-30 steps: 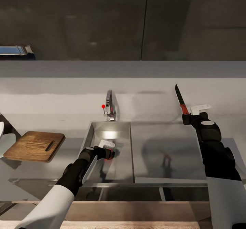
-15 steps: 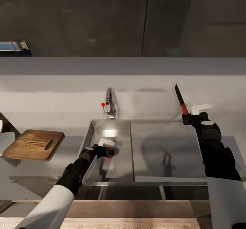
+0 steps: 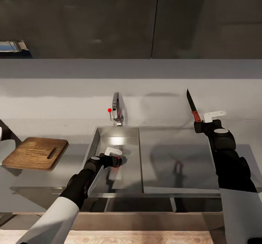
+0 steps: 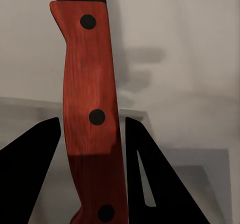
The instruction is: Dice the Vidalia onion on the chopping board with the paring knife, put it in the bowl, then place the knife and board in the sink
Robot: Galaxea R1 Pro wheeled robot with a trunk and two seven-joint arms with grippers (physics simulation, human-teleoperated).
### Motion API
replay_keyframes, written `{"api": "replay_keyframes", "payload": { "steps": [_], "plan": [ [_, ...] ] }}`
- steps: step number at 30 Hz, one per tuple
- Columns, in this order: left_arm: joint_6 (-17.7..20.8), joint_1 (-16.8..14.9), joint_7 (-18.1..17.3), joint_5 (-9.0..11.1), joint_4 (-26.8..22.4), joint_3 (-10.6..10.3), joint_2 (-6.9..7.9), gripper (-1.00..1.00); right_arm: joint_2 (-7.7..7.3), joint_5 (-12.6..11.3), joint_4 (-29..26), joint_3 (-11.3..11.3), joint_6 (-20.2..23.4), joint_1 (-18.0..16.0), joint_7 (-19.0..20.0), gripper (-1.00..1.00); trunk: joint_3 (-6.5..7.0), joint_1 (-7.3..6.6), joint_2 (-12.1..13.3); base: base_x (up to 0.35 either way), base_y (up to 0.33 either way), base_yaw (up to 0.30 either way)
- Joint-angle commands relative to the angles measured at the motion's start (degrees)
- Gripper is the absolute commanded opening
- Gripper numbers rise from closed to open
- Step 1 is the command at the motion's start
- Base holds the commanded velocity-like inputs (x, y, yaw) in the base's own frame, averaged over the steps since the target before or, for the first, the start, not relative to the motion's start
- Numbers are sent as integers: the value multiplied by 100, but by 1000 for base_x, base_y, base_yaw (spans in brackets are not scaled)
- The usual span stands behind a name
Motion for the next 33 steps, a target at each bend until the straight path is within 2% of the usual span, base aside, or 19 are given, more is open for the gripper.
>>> {"api": "replay_keyframes", "payload": {
  "steps": [1, 11, 18, 33],
  "plan": [
    [29, -4, -15, -1, -7, 1, 0, 100, -1, 54, -7, -4, 25, -5, 68, -100, -16, 3, -12, 0, 0, 0],
    [12, -4, -16, -1, -7, 1, -1, 100, -1, 54, -7, -4, 26, -5, 68, -100, -68, 3, -12, 0, 0, 0],
    [-209, -4, -8, 5, 2, 29, -1, 100, -1, 54, -7, -4, 25, -5, 68, -100, -105, 3, -12, 0, 0, 0],
    [-233, -4, -7, 15, 3, 36, -13, 100, 0, 54, -7, 8, -73, -5, 81, -100, -172, 3, -12, 0, 0, 0]
  ]
}}
